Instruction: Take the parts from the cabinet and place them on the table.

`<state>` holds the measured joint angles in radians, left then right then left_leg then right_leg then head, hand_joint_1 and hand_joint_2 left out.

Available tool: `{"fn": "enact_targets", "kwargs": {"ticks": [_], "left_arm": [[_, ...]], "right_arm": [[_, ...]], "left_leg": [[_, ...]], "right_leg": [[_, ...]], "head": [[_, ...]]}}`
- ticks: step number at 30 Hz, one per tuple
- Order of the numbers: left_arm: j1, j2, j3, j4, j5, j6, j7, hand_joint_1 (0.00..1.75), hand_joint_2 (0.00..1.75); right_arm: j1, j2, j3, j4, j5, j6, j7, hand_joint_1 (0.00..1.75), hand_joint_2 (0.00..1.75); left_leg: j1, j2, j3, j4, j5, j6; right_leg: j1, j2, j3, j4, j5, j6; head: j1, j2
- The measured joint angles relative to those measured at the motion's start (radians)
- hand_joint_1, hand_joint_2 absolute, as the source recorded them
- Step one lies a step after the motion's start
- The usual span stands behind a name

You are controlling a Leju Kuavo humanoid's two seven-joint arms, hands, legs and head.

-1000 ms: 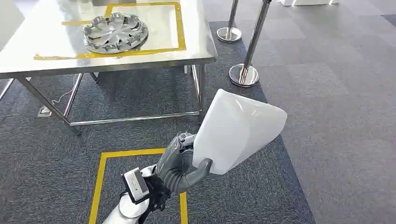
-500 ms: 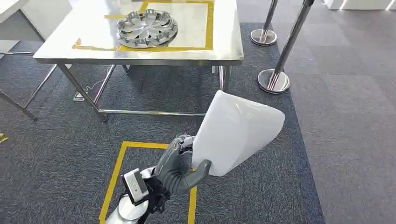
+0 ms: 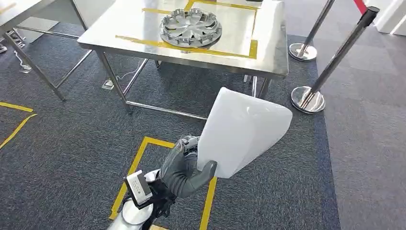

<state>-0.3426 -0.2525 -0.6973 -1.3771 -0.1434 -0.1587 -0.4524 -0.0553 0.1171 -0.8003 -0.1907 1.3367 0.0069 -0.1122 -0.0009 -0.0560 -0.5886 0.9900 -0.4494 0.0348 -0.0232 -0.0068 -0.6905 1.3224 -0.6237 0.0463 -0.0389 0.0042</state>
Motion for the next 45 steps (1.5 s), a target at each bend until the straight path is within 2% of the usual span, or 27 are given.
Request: {"fn": "enact_targets", "kwargs": {"ticks": [3,5,6,9,10,11,12,14,15,16,17,19,20,21,24,25,26,27,29,30,31,32,34,35,37,39,45], "left_arm": [[0.0,0.0,0.0,0.0,0.0,0.0,0.0,1.75,1.75],[0.0,0.0,0.0,0.0,0.0,0.0,0.002,1.75,1.75],[0.0,-0.001,0.0,0.0,0.0,0.0,0.006,1.75,1.75],[0.002,0.003,0.001,0.0,0.0,0.001,0.007,1.75,1.75],[0.002,0.003,0.001,-0.002,0.0,0.002,0.008,1.75,1.75],[0.0,0.004,0.001,-0.003,0.0,0.002,0.009,1.75,1.75],[-0.001,0.004,0.0,-0.005,0.0,0.002,0.009,1.75,1.75],[0.0,0.006,-0.001,-0.005,0.002,0.002,0.013,1.75,1.75],[0.0,0.008,-0.001,-0.005,0.003,0.003,0.013,1.75,1.75],[0.0,0.01,-0.001,-0.005,0.003,0.004,0.015,1.75,1.75],[0.0,0.011,0.0,-0.005,0.004,0.005,0.016,1.75,1.75],[0.0,0.01,-0.001,-0.005,0.005,0.005,0.016,1.75,1.75],[0.0,0.01,-0.001,-0.005,0.005,0.006,0.016,1.75,1.75],[-0.001,0.01,-0.001,-0.005,0.005,0.007,0.017,1.75,1.75],[0.0,0.011,0.0,-0.005,0.005,0.01,0.017,1.75,1.75],[0.0,0.009,0.0,-0.008,0.005,0.011,0.017,1.75,1.75],[-0.001,0.008,0.0,-0.008,0.005,0.011,0.017,1.75,1.75],[-0.003,0.004,0.0,-0.008,0.006,0.011,0.017,1.75,1.75],[-0.002,0.004,-0.001,-0.008,0.006,0.011,0.018,1.75,1.75],[-0.001,0.004,0.0,-0.007,0.006,0.01,0.019,1.75,1.75],[-0.001,0.004,0.0,-0.006,0.006,0.01,0.02,1.75,1.75],[0.0,0.004,-0.001,-0.005,0.006,0.007,0.022,1.75,1.75],[-0.001,0.003,-0.001,-0.005,0.008,0.003,0.024,1.75,1.75],[-0.001,0.002,-0.001,-0.005,0.009,0.0,0.027,1.75,1.75],[-0.002,0.001,-0.001,-0.005,0.011,-0.002,0.031,1.75,1.75],[-0.002,0.002,-0.001,-0.005,0.012,-0.003,0.032,1.75,1.75],[-0.002,0.002,-0.002,-0.005,0.017,-0.005,0.036,1.75,1.75]], "right_arm": [[0.0,0.0,0.0,0.0,0.0,0.0,0.0,0.0,0.0],[-0.002,0.0,0.0,0.0,0.0,0.0,0.0,0.0,0.0],[-0.002,0.001,0.001,0.001,0.001,0.0,0.0,0.0,0.0],[-0.005,0.002,0.0,0.001,0.002,0.0,0.0,0.0,0.0],[-0.006,0.002,0.0,0.001,0.003,-0.001,0.0,0.0,0.0],[-0.008,0.001,0.0,0.0,0.003,-0.003,-0.001,0.0,0.0],[-0.006,0.002,0.0,0.0,0.003,-0.003,-0.001,0.0,0.0],[-0.001,0.002,0.0,0.0,0.005,-0.006,-0.001,0.0,0.0],[-0.001,0.002,0.0,0.0,0.007,-0.008,-0.001,0.0,0.0],[-0.002,0.001,-0.001,0.0,0.009,-0.011,-0.001,0.0,0.0],[-0.003,0.001,-0.001,0.0,0.01,-0.015,-0.001,0.0,0.0],[-0.007,0.002,-0.001,0.0,0.008,-0.023,-0.001,0.0,0.0],[-0.01,0.003,-0.001,0.0,0.005,-0.025,-0.001,0.0,0.0],[-0.011,0.005,-0.001,0.0,0.002,-0.027,-0.001,0.0,0.0],[-0.011,0.007,-0.002,0.0,0.0,-0.028,-0.001,0.0,0.0],[-0.012,0.008,-0.002,0.0,0.0,-0.029,-0.001,0.0,0.0],[-0.012,0.008,-0.002,0.0,0.0,-0.029,-0.001,0.0,0.0],[-0.012,0.008,-0.002,0.0,0.0,-0.029,-0.002,0.0,0.0],[-0.007,0.007,-0.002,0.0,-0.001,-0.029,-0.002,0.0,0.0],[-0.004,0.007,-0.002,0.0,-0.001,-0.029,-0.002,0.0,0.0],[-0.001,0.007,-0.002,0.0,-0.001,-0.029,-0.002,0.0,0.0],[0.0,0.007,-0.002,0.0,-0.001,-0.029,-0.002,0.0,0.0],[-0.002,0.006,-0.002,0.0,-0.001,-0.031,-0.003,0.0,0.0],[-0.002,0.005,-0.002,0.0,-0.001,-0.031,-0.003,0.0,0.0],[-0.005,0.006,-0.002,0.001,0.0,-0.032,-0.004,0.0,0.0],[-0.003,0.008,-0.002,0.0,0.0,-0.032,-0.004,0.0,0.0],[-0.004,0.009,-0.003,0.0,0.0,-0.032,-0.004,0.0,0.0]], "left_leg": [[0.001,-0.006,0.001,0.0,-0.001,-0.001],[0.006,-0.038,0.005,0.005,-0.005,-0.008],[0.006,-0.074,-0.011,0.024,-0.014,-0.025],[0.011,-0.101,-0.017,0.015,-0.007,-0.041],[0.01,-0.071,-0.023,0.022,-0.013,-0.043],[0.004,-0.004,-0.037,0.056,-0.033,-0.049],[0.004,0.029,-0.07,0.12,-0.067,-0.052],[0.005,0.047,-0.163,0.293,-0.136,-0.054],[0.005,0.047,-0.186,0.334,-0.142,-0.053],[0.005,0.047,-0.188,0.332,-0.126,-0.052],[0.005,0.048,-0.161,0.276,-0.09,-0.049],[0.002,0.053,-0.064,0.102,-0.013,-0.038],[-0.004,0.07,-0.027,0.039,-0.003,-0.028],[-0.01,0.075,-0.01,0.019,-0.015,-0.026],[-0.015,0.069,-0.013,0.017,-0.014,-0.019],[-0.001,0.066,0.0,0.003,-0.007,-0.01],[-0.001,0.065,0.005,-0.002,-0.007,-0.009],[0.001,0.064,0.005,-0.002,-0.007,-0.004],[0.0,0.055,0.005,-0.001,-0.01,-0.001],[0.0,0.05,0.006,-0.001,-0.01,0.0],[0.001,0.044,0.007,-0.001,-0.012,0.0],[0.001,0.039,0.01,0.0,-0.013,-0.001],[0.005,0.029,0.019,0.003,-0.02,-0.009],[0.004,0.027,0.018,0.008,-0.026,-0.016],[-0.003,0.022,0.01,0.015,-0.029,-0.024],[-0.005,0.022,0.01,0.017,-0.029,-0.006],[-0.005,0.024,0.02,0.002,-0.027,-0.005]], "right_leg": [[0.0,0.0,0.004,-0.015,0.013,0.0],[-0.007,0.017,0.073,-0.188,0.119,0.002],[-0.016,0.085,0.118,-0.288,0.135,-0.001],[-0.01,0.054,0.12,-0.291,0.137,-0.022],[-0.013,0.042,0.123,-0.294,0.139,-0.029],[-0.012,0.032,0.126,-0.295,0.137,-0.036],[-0.009,0.019,0.127,-0.295,0.134,-0.042],[-0.005,-0.015,0.128,-0.295,0.131,-0.047],[-0.005,-0.027,0.128,-0.295,0.13,-0.048],[-0.004,-0.04,0.13,-0.295,0.128,-0.047],[-0.003,-0.049,0.132,-0.295,0.126,-0.047],[-0.002,-0.057,0.139,-0.295,0.121,-0.041],[-0.002,-0.059,0.141,-0.295,0.12,-0.039],[0.006,-0.061,0.137,-0.292,0.116,-0.032],[0.001,-0.068,0.146,-0.305,0.121,-0.018],[-0.002,-0.06,0.144,-0.302,0.114,-0.012],[-0.002,-0.032,0.14,-0.284,0.102,-0.009],[-0.002,-0.012,0.113,-0.224,0.07,-0.007],[-0.002,-0.001,0.021,-0.051,0.003,-0.001],[-0.002,0.0,-0.013,0.006,-0.007,0.001],[-0.002,0.0,-0.026,0.014,0.008,0.001],[-0.003,0.0,-0.014,-0.027,0.042,0.001],[-0.006,0.0,0.064,-0.212,0.146,0.001],[-0.009,0.005,0.091,-0.284,0.165,0.002],[-0.005,0.01,0.1,-0.296,0.155,-0.009],[-0.006,0.011,0.101,-0.297,0.156,-0.009],[-0.002,0.014,0.102,-0.296,0.154,-0.02]], "head": [[0.0,0.0],[0.0,0.0],[-0.001,0.0],[0.0,0.0],[0.0,0.0],[-0.008,0.0],[-0.01,0.0],[-0.01,0.0],[-0.01,0.0],[-0.01,0.0],[-0.01,0.0],[-0.01,0.0],[-0.01,0.0],[-0.01,0.0],[-0.01,0.0],[-0.01,0.0],[-0.007,0.0],[-0.006,0.0],[-0.001,0.0],[0.0,0.0],[-0.001,0.0],[0.0,0.0],[0.001,0.0],[0.002,0.0],[-0.002,0.0],[-0.001,0.0],[-0.001,0.0]]}}
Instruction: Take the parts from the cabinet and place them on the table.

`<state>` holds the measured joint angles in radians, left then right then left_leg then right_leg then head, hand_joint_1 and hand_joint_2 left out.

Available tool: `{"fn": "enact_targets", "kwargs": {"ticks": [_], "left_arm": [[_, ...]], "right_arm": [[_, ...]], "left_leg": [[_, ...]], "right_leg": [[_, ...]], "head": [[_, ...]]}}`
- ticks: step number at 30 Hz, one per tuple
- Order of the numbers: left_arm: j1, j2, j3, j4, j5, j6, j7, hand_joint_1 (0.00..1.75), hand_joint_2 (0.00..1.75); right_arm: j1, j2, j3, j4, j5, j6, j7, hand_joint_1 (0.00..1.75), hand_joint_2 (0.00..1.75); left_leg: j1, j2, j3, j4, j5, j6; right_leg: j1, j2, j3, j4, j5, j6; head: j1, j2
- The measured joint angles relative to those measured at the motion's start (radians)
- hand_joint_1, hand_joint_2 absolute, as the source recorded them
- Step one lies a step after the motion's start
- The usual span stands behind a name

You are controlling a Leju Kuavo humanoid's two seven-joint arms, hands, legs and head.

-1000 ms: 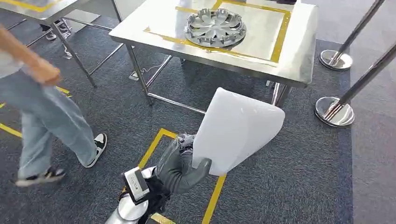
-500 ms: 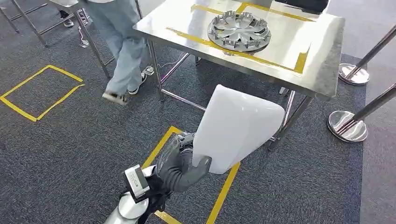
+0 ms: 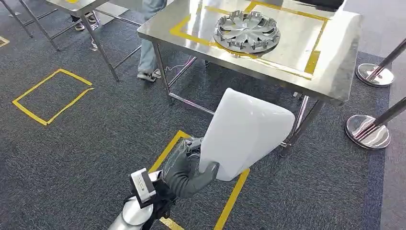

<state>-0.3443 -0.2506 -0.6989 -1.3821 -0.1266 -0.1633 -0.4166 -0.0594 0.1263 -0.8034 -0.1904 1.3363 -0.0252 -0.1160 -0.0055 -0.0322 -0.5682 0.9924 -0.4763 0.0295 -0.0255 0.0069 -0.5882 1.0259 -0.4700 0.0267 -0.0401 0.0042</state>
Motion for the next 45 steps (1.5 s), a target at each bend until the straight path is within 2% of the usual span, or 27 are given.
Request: {"fn": "enact_targets", "kwargs": {"ticks": [6,8,10,11,13,14,15,16,18,19,20,21,24,25,27,29,30,31,32,34,35,36,39,40,41,44,45], "left_arm": [[0.0,0.0,0.0,0.0,0.001,0.0,0.001,1.75,1.75],[-0.001,-0.001,0.0,0.0,0.001,-0.002,0.001,1.75,1.75],[-0.001,-0.006,-0.002,0.0,0.001,-0.002,0.001,1.75,1.75],[-0.005,-0.007,-0.003,0.0,0.002,-0.003,0.001,1.75,1.75],[-0.004,-0.008,-0.007,0.001,0.002,-0.004,0.003,1.75,1.75],[-0.004,-0.008,-0.009,0.003,0.002,-0.005,0.003,1.75,1.75],[-0.003,-0.008,-0.011,0.006,0.002,-0.005,0.003,1.75,1.75],[-0.003,-0.008,-0.012,0.009,0.002,-0.004,0.003,1.75,1.75],[-0.003,-0.008,-0.014,0.01,0.002,-0.004,0.003,1.75,1.75],[-0.003,-0.008,-0.015,0.01,0.002,-0.004,0.003,1.75,1.75],[-0.004,-0.008,-0.015,0.011,0.002,-0.004,0.003,1.75,1.75],[-0.004,-0.008,-0.016,0.011,0.002,-0.004,0.005,1.75,1.75],[-0.005,-0.008,-0.018,0.011,0.003,-0.004,0.004,1.75,1.75],[-0.006,-0.008,-0.018,0.011,0.003,-0.004,0.004,1.75,1.75],[-0.009,-0.008,-0.019,0.011,0.003,-0.004,0.004,1.75,1.75],[-0.008,-0.005,-0.02,0.013,0.004,-0.004,0.004,1.75,1.75],[-0.008,-0.003,-0.02,0.014,0.004,-0.004,0.004,1.75,1.75],[-0.008,-0.001,-0.02,0.015,0.004,-0.004,0.004,1.75,1.75],[-0.008,0.0,-0.021,0.015,0.004,-0.004,0.004,1.75,1.75],[-0.009,0.0,-0.022,0.015,0.006,-0.004,0.004,1.75,1.75],[-0.01,0.0,-0.024,0.015,0.006,-0.003,0.004,1.75,1.75],[-0.01,0.0,-0.025,0.015,0.006,-0.003,0.004,1.75,1.75],[-0.01,0.0,-0.025,0.016,0.009,-0.003,0.003,1.75,1.75],[-0.01,-0.002,-0.025,0.015,0.009,-0.003,0.002,1.75,1.75],[-0.012,-0.003,-0.025,0.016,0.009,-0.003,0.002,1.75,1.75],[-0.012,-0.004,-0.027,0.019,0.009,-0.003,0.002,1.75,1.75],[-0.011,-0.003,-0.027,0.021,0.009,-0.003,0.001,1.75,1.75]], "right_arm": [[0.0,0.004,0.0,0.0,0.0,0.0,0.0,0.0,0.0],[0.0,0.005,0.0,0.0,0.0,0.0,0.0,0.0,0.0],[0.0,0.003,0.0,0.0,0.0,0.0,0.0,0.0,0.0],[-0.001,0.003,0.0,0.0,0.0,0.0,0.0,0.0,0.0],[0.0,0.003,0.0,0.0,0.001,0.0,0.0,0.0,0.0],[0.002,0.003,0.0,0.0,0.001,0.0,0.0,0.0,0.0],[0.003,0.002,-0.001,0.0,0.001,-0.001,0.001,0.0,0.0],[0.003,0.001,-0.002,0.0,0.001,-0.001,0.001,0.0,0.0],[0.002,-0.002,-0.002,0.0,0.001,-0.002,0.001,0.0,0.0],[0.002,-0.002,-0.002,0.0,0.001,-0.002,0.001,0.0,0.0],[0.001,0.001,-0.002,0.001,0.001,-0.002,0.001,0.0,0.0],[0.0,0.001,-0.002,0.001,0.001,-0.002,0.0,0.0,0.0],[0.0,0.0,-0.004,0.001,0.0,-0.001,0.001,0.0,0.0],[0.001,0.0,-0.004,0.001,0.0,-0.001,0.001,0.0,0.0],[0.0,0.0,-0.004,0.001,0.0,-0.001,0.001,0.0,0.0],[0.001,-0.001,-0.004,0.001,0.0,-0.001,0.001,0.0,0.0],[0.001,-0.001,-0.004,0.001,0.0,-0.001,0.001,0.0,0.0],[0.001,-0.001,-0.004,0.001,0.0,-0.002,0.001,0.0,0.0],[0.001,-0.001,-0.004,0.001,0.0,-0.002,0.001,0.0,0.0],[0.001,0.0,-0.005,0.001,0.0,-0.002,0.001,0.0,0.0],[0.001,0.002,-0.005,0.001,0.0,-0.002,0.001,0.0,0.0],[0.0,0.001,-0.005,0.001,0.0,-0.002,0.001,0.0,0.0],[0.001,0.003,-0.005,0.001,-0.001,-0.002,0.0,0.0,0.0],[-0.001,0.003,-0.005,0.001,-0.001,-0.002,0.0,0.0,0.0],[0.0,0.003,-0.005,0.001,-0.002,-0.002,0.0,0.0,0.0],[0.002,-0.001,-0.006,0.001,-0.002,-0.001,-0.001,0.0,0.0],[0.003,-0.002,-0.009,0.001,-0.002,-0.001,-0.001,0.0,0.0]], "left_leg": [[-0.003,0.001,-0.003,0.009,-0.006,0.002],[-0.005,0.002,-0.004,0.006,-0.008,0.004],[0.006,0.005,0.02,-0.028,0.01,0.001],[0.008,0.006,0.024,-0.031,0.01,0.004],[0.008,0.007,0.026,-0.031,0.009,0.006],[0.008,0.007,0.025,-0.03,0.007,0.006],[0.008,0.006,0.027,-0.03,0.005,0.005],[0.01,0.004,0.03,-0.029,0.002,0.003],[0.016,0.002,0.04,-0.019,-0.012,-0.008],[0.017,0.002,0.04,-0.009,-0.023,-0.016],[0.008,0.002,0.032,-0.001,-0.031,-0.025],[0.009,-0.001,0.031,0.004,-0.034,-0.027],[0.013,-0.003,0.034,0.0,-0.039,-0.033],[0.015,0.006,0.03,0.01,-0.048,-0.037],[0.016,0.02,-0.028,0.127,-0.097,-0.042],[0.016,0.022,-0.134,0.299,-0.151,-0.043],[0.015,0.022,-0.167,0.339,-0.148,-0.042],[0.015,0.022,-0.171,0.326,-0.123,-0.04],[0.015,0.022,-0.152,0.266,-0.077,-0.036],[0.01,0.024,-0.07,0.081,0.022,-0.02],[0.004,0.031,-0.042,0.03,0.019,-0.014],[-0.001,0.032,-0.035,0.017,0.013,-0.015],[-0.007,0.023,-0.034,0.014,0.012,-0.009],[0.005,0.023,-0.02,-0.002,0.02,-0.003],[0.004,0.024,-0.013,-0.006,0.019,0.0],[0.001,0.024,-0.008,-0.005,0.009,0.012],[-0.001,0.022,-0.005,-0.005,0.006,0.013]], "right_leg": [[-0.005,0.0,0.002,-0.001,0.001,0.0],[-0.006,-0.001,0.006,-0.01,0.003,0.007],[-0.004,-0.002,0.007,0.001,-0.004,0.012],[-0.002,-0.002,-0.009,0.039,-0.028,0.015],[-0.004,-0.002,-0.091,0.201,-0.103,0.024],[-0.004,-0.002,-0.13,0.272,-0.123,0.029],[-0.004,-0.002,-0.148,0.296,-0.118,0.031],[-0.006,-0.002,-0.14,0.27,-0.092,0.032],[-0.013,-0.002,-0.057,0.089,0.009,0.038],[-0.017,-0.002,-0.022,0.004,0.034,0.042],[-0.01,0.006,-0.009,0.005,0.012,0.037],[-0.011,0.007,-0.014,0.006,0.013,0.018],[-0.009,0.006,-0.012,0.007,0.007,-0.003],[-0.01,0.005,-0.007,0.005,0.005,-0.01],[-0.009,0.001,0.001,0.005,-0.002,-0.021],[-0.006,-0.004,0.003,0.005,-0.006,-0.026],[-0.005,-0.004,0.005,0.005,-0.008,-0.026],[-0.004,-0.004,0.008,0.005,-0.01,-0.026],[-0.003,-0.004,0.014,0.005,-0.014,-0.025],[-0.002,-0.004,0.026,0.004,-0.021,-0.021],[-0.002,-0.004,0.028,0.003,-0.024,-0.017],[0.001,-0.004,0.025,0.004,-0.027,-0.01],[-0.005,-0.008,0.032,-0.01,-0.026,0.009],[-0.007,-0.008,0.031,-0.005,-0.031,0.014],[-0.004,-0.007,0.024,0.021,-0.043,0.016],[-0.003,-0.007,-0.102,0.251,-0.139,0.022],[-0.003,-0.007,-0.138,0.305,-0.145,0.024]], "head": [[0.0,0.0],[0.0,0.0],[0.003,0.0],[0.003,0.0],[0.006,0.0],[0.006,0.0],[0.008,0.0],[0.008,0.0],[0.008,0.0],[0.01,0.0],[0.013,0.0],[0.009,0.0],[0.01,0.0],[0.011,0.0],[0.008,0.0],[0.007,0.0],[0.008,0.0],[0.007,0.0],[0.007,0.0],[0.007,0.0],[0.01,0.0],[0.007,0.0],[0.007,0.0],[0.008,0.0],[0.011,0.0],[0.012,0.0],[0.013,0.0]]}}
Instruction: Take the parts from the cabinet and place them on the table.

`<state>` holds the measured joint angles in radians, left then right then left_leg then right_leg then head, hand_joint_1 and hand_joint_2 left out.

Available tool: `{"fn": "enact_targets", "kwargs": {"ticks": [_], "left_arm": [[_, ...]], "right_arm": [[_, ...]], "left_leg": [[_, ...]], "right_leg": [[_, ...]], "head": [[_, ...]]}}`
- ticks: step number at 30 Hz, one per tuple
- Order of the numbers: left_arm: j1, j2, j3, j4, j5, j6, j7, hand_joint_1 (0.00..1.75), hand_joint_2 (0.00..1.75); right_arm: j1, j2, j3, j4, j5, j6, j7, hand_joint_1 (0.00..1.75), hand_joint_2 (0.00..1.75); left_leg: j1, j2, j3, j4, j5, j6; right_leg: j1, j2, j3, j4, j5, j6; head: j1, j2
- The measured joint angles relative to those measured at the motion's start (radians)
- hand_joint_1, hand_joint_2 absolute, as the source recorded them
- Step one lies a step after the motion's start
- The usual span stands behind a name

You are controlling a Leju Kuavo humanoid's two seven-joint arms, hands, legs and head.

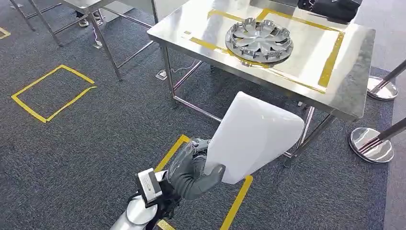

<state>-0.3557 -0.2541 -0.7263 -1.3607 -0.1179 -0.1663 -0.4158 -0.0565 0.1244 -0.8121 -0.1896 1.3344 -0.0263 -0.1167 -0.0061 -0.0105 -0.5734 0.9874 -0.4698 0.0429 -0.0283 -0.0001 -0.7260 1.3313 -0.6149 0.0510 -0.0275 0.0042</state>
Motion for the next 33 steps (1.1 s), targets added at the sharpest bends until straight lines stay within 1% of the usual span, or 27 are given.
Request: {"fn": "enact_targets", "kwargs": {"ticks": [1,2,4,5,6,9,10,11,12,14,15,16,17,18,19,20,21,23,24,25,26,27,28,30,31,32,33], "left_arm": [[0.0,0.001,-0.001,0.003,0.0,0.0,0.0,1.75,1.75],[0.0,0.002,-0.001,0.005,0.0,0.0,-0.001,1.75,1.75],[0.0,0.001,-0.001,0.005,0.0,0.0,-0.003,1.75,1.75],[0.0,0.002,-0.002,0.005,0.0,0.0,-0.003,1.75,1.75],[-0.002,0.001,-0.002,0.006,0.0,0.0,-0.004,1.75,1.75],[-0.003,0.001,-0.003,0.006,0.0,0.0,-0.004,1.75,1.75],[-0.003,-0.001,-0.004,0.004,0.0,0.0,-0.005,1.75,1.75],[-0.006,-0.002,-0.003,0.003,0.0,0.0,-0.005,1.75,1.75],[-0.01,-0.002,-0.005,0.002,0.001,0.0,-0.007,1.75,1.75],[-0.008,0.001,-0.005,0.003,0.002,0.0,-0.007,1.75,1.75],[-0.008,0.003,-0.005,0.003,0.002,0.0,-0.007,1.75,1.75],[-0.007,0.005,-0.006,0.003,0.002,0.0,-0.007,1.75,1.75],[-0.007,0.006,-0.006,0.003,0.002,0.0,-0.007,1.75,1.75],[-0.007,0.006,-0.006,0.003,0.002,0.0,-0.007,1.75,1.75],[-0.008,0.006,-0.006,0.003,0.002,0.0,-0.007,1.75,1.75],[-0.009,0.006,-0.007,0.003,0.002,0.0,-0.007,1.75,1.75],[-0.01,0.006,-0.008,0.003,0.002,0.0,-0.007,1.75,1.75],[-0.011,0.003,-0.01,0.002,0.003,0.0,-0.007,1.75,1.75],[-0.011,0.003,-0.01,0.002,0.003,0.0,-0.007,1.75,1.75],[-0.011,0.003,-0.01,0.002,0.003,0.0,-0.007,1.75,1.75],[-0.009,0.001,-0.011,0.002,0.003,0.0,-0.007,1.75,1.75],[-0.012,-0.001,-0.013,0.002,0.003,0.0,-0.007,1.75,1.75],[-0.013,-0.003,-0.013,0.002,0.003,-0.001,-0.007,1.75,1.75],[-0.009,-0.002,-0.014,0.002,0.003,-0.002,-0.007,1.75,1.75],[-0.008,-0.002,-0.014,0.002,0.003,-0.002,-0.007,1.75,1.75],[-0.008,-0.002,-0.014,0.002,0.003,-0.002,-0.007,1.75,1.75],[-0.008,-0.002,-0.014,0.002,0.003,-0.002,-0.007,1.75,1.75]], "right_arm": [[0.001,-0.001,-0.003,0.0,0.0,0.0,0.0,0.0,0.0],[0.002,-0.001,-0.005,0.0,0.0,0.0,0.0,0.0,0.0],[0.002,-0.004,-0.007,0.0,0.001,0.0,0.0,0.0,0.0],[0.002,-0.005,-0.009,0.0,0.002,0.0,0.0,0.0,0.0],[0.0,-0.005,-0.01,0.0,0.002,0.001,0.0,0.0,0.0],[0.0,-0.005,-0.011,0.0,0.002,0.003,0.0,0.0,0.0],[-0.001,-0.004,-0.013,0.0,0.002,0.003,0.0,0.0,0.0],[-0.001,-0.005,-0.013,0.0,0.002,0.003,0.0,0.0,0.0],[-0.002,-0.005,-0.014,0.0,0.002,0.002,0.0,0.0,0.0],[-0.002,-0.005,-0.014,0.0,0.002,0.003,0.0,0.0,0.0],[-0.001,-0.005,-0.014,0.0,0.002,0.003,0.0,0.0,0.0],[0.0,-0.005,-0.014,0.0,0.002,0.002,0.0,0.0,0.0],[0.0,-0.005,-0.015,0.0,0.002,0.003,0.0,0.0,0.0],[0.0,-0.005,-0.015,0.0,0.002,0.002,0.0,0.0,0.0],[0.0,-0.005,-0.016,0.0,0.002,0.003,0.0,0.0,0.0],[0.0,-0.004,-0.016,0.0,0.002,0.003,0.0,0.0,0.0],[-0.002,-0.003,-0.016,0.0,0.002,0.002,0.0,0.0,0.0],[-0.002,-0.004,-0.016,0.0,0.002,0.003,0.0,0.0,0.0],[-0.001,-0.004,-0.016,0.0,0.002,0.002,0.0,0.0,0.0],[-0.002,-0.003,-0.016,0.0,0.002,0.003,0.0,0.0,0.0],[-0.003,-0.003,-0.016,0.0,0.002,0.002,0.0,0.0,0.0],[-0.003,-0.002,-0.016,0.0,0.002,0.003,0.0,0.0,0.0],[-0.005,-0.003,-0.016,0.0,0.002,0.002,0.0,0.0,0.0],[-0.002,-0.005,-0.016,0.0,0.002,0.002,0.0,0.0,0.0],[0.0,-0.005,-0.016,0.0,0.002,0.002,0.0,0.0,0.0],[0.003,-0.005,-0.017,0.0,0.001,0.002,0.001,0.0,0.0],[0.003,-0.004,-0.017,0.0,0.001,0.002,0.001,0.0,0.0]], "left_leg": [[0.0,-0.002,0.005,0.0,-0.004,-0.001],[0.0,-0.004,0.012,0.0,-0.01,-0.001],[0.0,-0.006,0.034,0.001,-0.025,-0.008],[0.0,-0.005,0.037,0.002,-0.033,-0.013],[-0.009,-0.006,0.036,0.008,-0.041,-0.02],[-0.004,-0.006,0.042,0.001,-0.048,-0.031],[-0.003,-0.005,0.041,0.004,-0.057,-0.038],[-0.002,-0.002,0.037,0.026,-0.064,-0.044],[0.0,0.0,0.009,0.081,-0.087,-0.049],[0.005,0.0,-0.102,0.265,-0.153,-0.057],[0.007,0.0,-0.151,0.331,-0.163,-0.058],[0.008,0.0,-0.174,0.346,-0.148,-0.058],[0.008,0.0,-0.171,0.313,-0.109,-0.056],[0.008,0.0,-0.145,0.238,-0.052,-0.053],[0.007,0.001,-0.103,0.136,0.01,-0.049],[0.006,0.005,-0.067,0.043,0.051,-0.043],[-0.002,0.006,-0.055,0.036,0.022,-0.041],[-0.004,0.003,-0.048,0.026,0.018,-0.03],[-0.003,0.001,-0.048,0.022,0.014,-0.023],[-0.001,-0.003,-0.033,0.019,0.011,-0.015],[0.003,-0.002,-0.014,0.01,0.006,-0.009],[0.003,-0.001,-0.004,0.009,0.001,-0.002],[0.002,-0.001,0.001,0.009,-0.005,0.003],[-0.001,-0.002,0.009,0.009,-0.019,0.009],[-0.002,-0.006,0.018,0.009,-0.026,0.009],[-0.003,-0.008,0.029,0.009,-0.035,0.007],[-0.003,-0.008,0.045,0.009,-0.045,0.005]], "right_leg": [[0.0,0.0,-0.013,0.003,0.02,-0.001],[0.0,0.0,0.002,-0.044,0.059,-0.002],[-0.001,0.0,0.086,-0.236,0.168,-0.005],[-0.001,0.0,0.114,-0.297,0.178,-0.008],[0.003,0.002,0.13,-0.314,0.163,-0.012],[0.01,0.002,0.127,-0.308,0.153,-0.032],[0.001,0.002,0.137,-0.313,0.152,-0.038],[0.0,0.002,0.145,-0.313,0.148,-0.044],[0.0,0.001,0.151,-0.313,0.142,-0.051],[0.0,0.0,0.161,-0.313,0.129,-0.053],[0.0,0.0,0.167,-0.313,0.124,-0.053],[0.0,0.0,0.174,-0.313,0.118,-0.052],[0.0,0.001,0.184,-0.313,0.11,-0.051],[-0.001,0.002,0.197,-0.313,0.102,-0.049],[-0.002,0.003,0.211,-0.314,0.092,-0.046],[-0.002,0.003,0.214,-0.316,0.082,-0.042],[0.004,0.003,0.218,-0.317,0.075,-0.033],[0.001,0.001,0.223,-0.327,0.071,-0.022],[0.001,0.0,0.234,-0.318,0.08,-0.015],[0.001,0.0,0.241,-0.317,0.08,-0.012],[-0.001,0.0,0.234,-0.293,0.071,-0.011],[0.001,0.0,0.208,-0.238,0.059,-0.011],[0.002,0.0,0.162,-0.166,0.038,-0.009],[0.003,0.0,0.059,-0.024,-0.025,-0.005],[0.003,0.001,0.025,0.002,-0.03,-0.005],[0.003,0.0,0.018,-0.02,-0.01,-0.006],[0.002,0.0,0.031,-0.084,0.036,-0.008]], "head": [[-0.002,0.0],[0.0,0.0],[0.0,0.0],[0.0,0.0],[-0.002,0.0],[-0.002,0.0],[-0.002,0.0],[-0.002,0.0],[-0.007,0.0],[-0.006,0.0],[-0.006,0.0],[-0.005,0.0],[-0.006,0.0],[-0.006,0.0],[-0.006,0.0],[-0.006,0.0],[-0.003,0.0],[-0.004,0.0],[-0.006,0.0],[-0.003,0.0],[-0.003,0.0],[-0.004,0.0],[0.002,0.0],[0.003,0.0],[0.003,0.0],[0.002,0.0],[0.004,0.0]]}}
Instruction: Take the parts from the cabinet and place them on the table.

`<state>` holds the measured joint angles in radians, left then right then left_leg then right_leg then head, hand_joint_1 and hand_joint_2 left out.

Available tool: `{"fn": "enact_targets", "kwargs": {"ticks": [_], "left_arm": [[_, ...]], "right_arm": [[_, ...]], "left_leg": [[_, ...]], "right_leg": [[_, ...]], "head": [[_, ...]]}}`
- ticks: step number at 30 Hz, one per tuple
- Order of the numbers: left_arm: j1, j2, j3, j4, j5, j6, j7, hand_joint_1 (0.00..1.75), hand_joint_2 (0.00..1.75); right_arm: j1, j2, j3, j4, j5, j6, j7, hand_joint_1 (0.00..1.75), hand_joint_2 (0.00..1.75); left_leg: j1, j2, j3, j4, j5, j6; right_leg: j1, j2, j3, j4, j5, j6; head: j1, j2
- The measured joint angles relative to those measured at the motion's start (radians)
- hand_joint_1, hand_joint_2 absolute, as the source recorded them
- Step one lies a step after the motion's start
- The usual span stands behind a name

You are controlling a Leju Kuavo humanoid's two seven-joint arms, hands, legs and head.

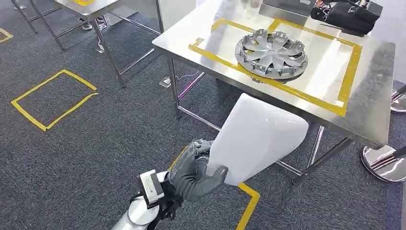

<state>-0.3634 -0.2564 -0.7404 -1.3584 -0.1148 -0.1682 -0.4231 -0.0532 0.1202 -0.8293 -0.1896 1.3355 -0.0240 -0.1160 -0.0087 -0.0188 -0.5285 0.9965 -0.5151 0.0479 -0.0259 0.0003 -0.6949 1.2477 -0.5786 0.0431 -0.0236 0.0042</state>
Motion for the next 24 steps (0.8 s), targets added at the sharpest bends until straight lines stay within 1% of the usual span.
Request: {"fn": "enact_targets", "kwargs": {"ticks": [1,2,3,4,5,6,7,8,9,10,12,13,14,15,16,17,18,19,20,21,22,23,24], "left_arm": [[0.0,0.0,0.0,0.0,0.0,0.0,0.0,1.75,1.75],[0.0,0.0,0.0,0.0,0.0,0.0,0.0,1.75,1.75],[0.0,0.001,0.0,0.001,0.0,0.0,0.0,1.75,1.75],[0.0,0.002,0.0,0.002,0.0,0.0,0.0,1.75,1.75],[0.0,0.002,0.0,0.001,0.0,0.0,0.001,1.75,1.75],[0.0,0.003,-0.001,0.001,0.0,0.0,0.001,1.75,1.75],[-0.001,0.002,-0.001,0.001,0.0,0.0,0.001,1.75,1.75],[-0.001,0.001,-0.001,0.0,0.0,0.001,0.001,1.75,1.75],[-0.003,0.001,-0.001,0.0,0.0,0.001,0.0,1.75,1.75],[-0.004,0.001,-0.001,0.0,0.0,0.002,0.0,1.75,1.75],[0.0,0.005,-0.002,0.0,0.0,0.002,0.0,1.75,1.75],[0.001,0.007,-0.001,0.001,0.0,0.002,0.0,1.75,1.75],[0.001,0.009,-0.001,0.001,0.0,0.002,0.0,1.75,1.75],[0.0,0.009,-0.001,0.001,0.0,0.002,0.0,1.75,1.75],[0.0,0.009,-0.002,0.001,0.0,0.002,0.0,1.75,1.75],[0.0,0.009,-0.002,0.001,0.0,0.002,0.0,1.75,1.75],[0.0,0.01,-0.002,0.001,0.0,0.002,0.0,1.75,1.75],[0.0,0.012,-0.002,0.002,0.001,0.002,0.0,1.75,1.75],[0.0,0.011,-0.002,0.002,0.0,0.002,0.0,1.75,1.75],[0.0,0.011,-0.002,0.002,0.0,0.002,0.0,1.75,1.75],[-0.001,0.011,-0.002,0.001,0.0,0.002,0.0,1.75,1.75],[0.0,0.008,-0.002,0.001,0.001,0.002,0.0,1.75,1.75],[-0.002,0.007,-0.001,0.002,0.001,0.002,0.0,1.75,1.75]], "right_arm": [[0.0,0.0,0.0,0.0,0.0,0.0,0.0,0.0,0.0],[0.0,0.0,0.0,0.0,0.0,0.0,0.0,0.0,0.0],[0.002,0.0,0.0,0.0,0.0,0.0,0.0,0.0,0.0],[0.001,0.0,0.0,0.0,0.001,0.0,0.0,0.0,0.0],[0.001,0.001,-0.001,0.0,0.001,0.0,0.0,0.0,0.0],[0.003,0.0,-0.001,0.0,0.001,0.0,0.0,0.0,0.0],[0.001,0.001,-0.001,0.0,0.001,0.0,0.0,0.0,0.0],[0.001,0.002,-0.002,0.0,0.001,0.0,0.0,0.0,0.0],[0.0,-0.001,-0.002,-0.001,0.001,-0.002,0.0,0.0,0.0],[-0.001,-0.001,-0.002,-0.001,0.001,-0.002,0.0,0.0,0.0],[0.0,-0.001,-0.002,-0.001,0.001,-0.002,0.0,0.0,0.0],[0.001,-0.001,-0.002,-0.001,0.001,-0.002,0.0,0.0,0.0],[0.002,0.0,-0.002,-0.001,0.001,-0.002,0.0,0.0,0.0],[0.001,0.0,-0.002,-0.001,0.001,-0.002,0.0,0.0,0.0],[0.001,0.0,-0.002,-0.001,0.001,-0.002,0.0,0.0,0.0],[0.0,0.0,-0.002,-0.001,0.002,-0.002,-0.001,0.0,0.0],[0.001,0.002,-0.002,0.0,0.002,-0.002,0.0,0.0,0.0],[0.0,0.003,-0.002,0.0,0.002,-0.002,-0.001,0.0,0.0],[-0.002,0.003,-0.002,0.0,0.002,-0.002,-0.001,0.0,0.0],[-0.001,0.005,-0.002,0.0,0.002,-0.002,-0.001,0.0,0.0],[0.0,0.005,-0.002,0.0,0.002,-0.003,-0.001,0.0,0.0],[-0.001,0.006,-0.002,0.0,0.002,-0.002,-0.001,0.0,0.0],[-0.004,0.006,-0.002,0.0,0.002,-0.002,-0.001,0.0,0.0]], "left_leg": [[0.0,0.0,0.016,0.0,-0.011,-0.003],[0.0,0.0,0.03,0.0,-0.023,-0.008],[-0.004,0.001,0.044,0.006,-0.035,-0.014],[-0.004,-0.001,0.037,0.003,-0.043,-0.021],[-0.003,0.0,0.032,0.002,-0.053,-0.028],[-0.001,0.0,0.047,0.01,-0.051,-0.033],[-0.001,0.001,0.048,0.011,-0.052,-0.036],[0.0,0.005,0.038,0.03,-0.052,-0.04],[0.0,0.008,0.01,0.084,-0.051,-0.046],[0.003,0.009,-0.039,0.158,-0.062,-0.051],[0.006,0.009,-0.144,0.294,-0.126,-0.058],[0.006,0.009,-0.18,0.325,-0.142,-0.059],[0.006,0.009,-0.197,0.314,-0.132,-0.057],[0.006,0.009,-0.192,0.265,-0.095,-0.054],[0.005,0.009,-0.17,0.183,-0.036,-0.05],[0.002,0.009,-0.143,0.096,0.029,-0.045],[-0.003,0.013,-0.128,0.032,0.093,-0.037],[-0.009,0.014,-0.132,0.04,0.057,-0.034],[-0.012,0.01,-0.119,0.033,0.064,-0.027],[-0.012,0.008,-0.12,0.022,0.07,-0.019],[-0.011,0.01,-0.109,0.018,0.067,-0.013],[-0.003,0.009,-0.089,0.008,0.068,-0.01],[-0.002,0.009,-0.076,0.002,0.065,-0.006]], "right_leg": [[0.0,0.0,0.024,-0.083,0.057,-0.001],[-0.001,0.0,0.049,-0.168,0.121,-0.003],[0.002,0.0,0.052,-0.205,0.141,-0.006],[0.005,-0.003,0.055,-0.206,0.114,-0.014],[0.008,-0.001,0.064,-0.205,0.132,-0.022],[0.01,0.0,0.065,-0.206,0.127,-0.029],[0.007,0.002,0.076,-0.206,0.124,-0.035],[0.003,0.001,0.085,-0.211,0.12,-0.039],[0.001,0.001,0.095,-0.212,0.112,-0.045],[0.001,0.001,0.101,-0.212,0.105,-0.049],[0.001,0.001,0.116,-0.212,0.088,-0.049],[0.001,0.001,0.126,-0.212,0.079,-0.049],[0.001,0.002,0.139,-0.212,0.07,-0.049],[0.001,0.003,0.153,-0.212,0.059,-0.048],[0.001,0.005,0.169,-0.213,0.048,-0.047],[0.001,0.005,0.183,-0.214,0.038,-0.045],[0.0,0.005,0.188,-0.216,0.029,-0.04],[0.001,0.008,0.192,-0.22,0.023,-0.033],[0.0,0.008,0.193,-0.228,0.018,-0.025],[0.0,0.007,0.207,-0.217,0.026,-0.018],[0.001,0.006,0.215,-0.227,0.031,-0.012],[0.0,0.005,0.208,-0.217,0.027,-0.012],[0.0,0.004,0.187,-0.167,0.034,-0.012]], "head": [[-0.002,0.0],[0.001,0.0],[0.0,0.0],[-0.002,0.0],[-0.003,0.0],[-0.002,0.0],[-0.002,0.0],[-0.002,0.0],[-0.008,0.0],[-0.007,0.0],[-0.008,0.0],[-0.008,0.0],[-0.008,0.0],[-0.007,0.0],[-0.008,0.0],[-0.007,0.0],[-0.007,0.0],[-0.004,0.0],[-0.01,0.0],[-0.007,0.0],[-0.008,0.0],[-0.008,0.0],[-0.003,0.0]]}}
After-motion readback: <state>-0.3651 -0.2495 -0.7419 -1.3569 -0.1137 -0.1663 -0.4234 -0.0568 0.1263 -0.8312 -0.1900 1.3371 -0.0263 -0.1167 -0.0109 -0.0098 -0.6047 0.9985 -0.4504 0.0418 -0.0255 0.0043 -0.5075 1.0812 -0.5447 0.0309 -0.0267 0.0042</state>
